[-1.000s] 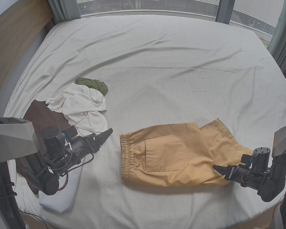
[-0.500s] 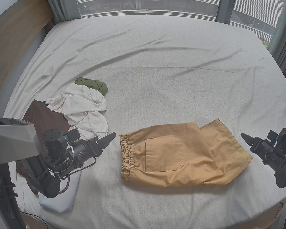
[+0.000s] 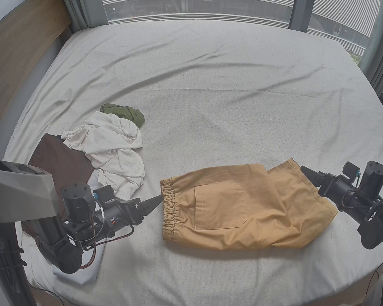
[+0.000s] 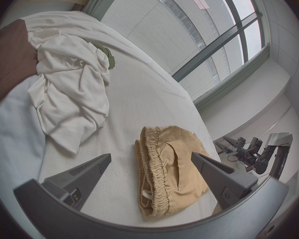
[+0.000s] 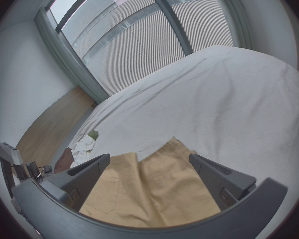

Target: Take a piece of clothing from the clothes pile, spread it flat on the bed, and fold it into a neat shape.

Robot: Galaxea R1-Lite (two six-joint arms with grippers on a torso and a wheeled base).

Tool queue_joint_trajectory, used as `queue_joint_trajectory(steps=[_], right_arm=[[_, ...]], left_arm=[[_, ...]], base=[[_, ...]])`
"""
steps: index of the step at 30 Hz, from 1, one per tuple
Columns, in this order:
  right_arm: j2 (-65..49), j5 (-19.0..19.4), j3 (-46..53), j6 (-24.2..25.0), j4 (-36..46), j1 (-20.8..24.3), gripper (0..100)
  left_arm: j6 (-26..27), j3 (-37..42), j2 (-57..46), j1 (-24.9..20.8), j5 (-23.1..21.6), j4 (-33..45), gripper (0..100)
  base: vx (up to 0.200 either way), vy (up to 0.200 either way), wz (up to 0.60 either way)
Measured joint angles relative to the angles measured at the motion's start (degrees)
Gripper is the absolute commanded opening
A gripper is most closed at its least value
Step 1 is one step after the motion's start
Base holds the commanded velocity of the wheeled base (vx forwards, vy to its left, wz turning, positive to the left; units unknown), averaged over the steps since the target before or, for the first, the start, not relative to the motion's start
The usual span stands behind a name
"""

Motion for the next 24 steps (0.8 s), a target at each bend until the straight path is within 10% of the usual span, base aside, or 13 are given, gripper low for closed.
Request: queue_joint_trajectory(steps=[24], right_arm=[[3.6, -0.1, -1.4, -0.1, -0.2, 3.7, 100]], left_arm=[[-4.7, -1.4, 9.0, -6.3, -0.5, -0.1, 100]], base=[[0.000, 0.000, 0.00]])
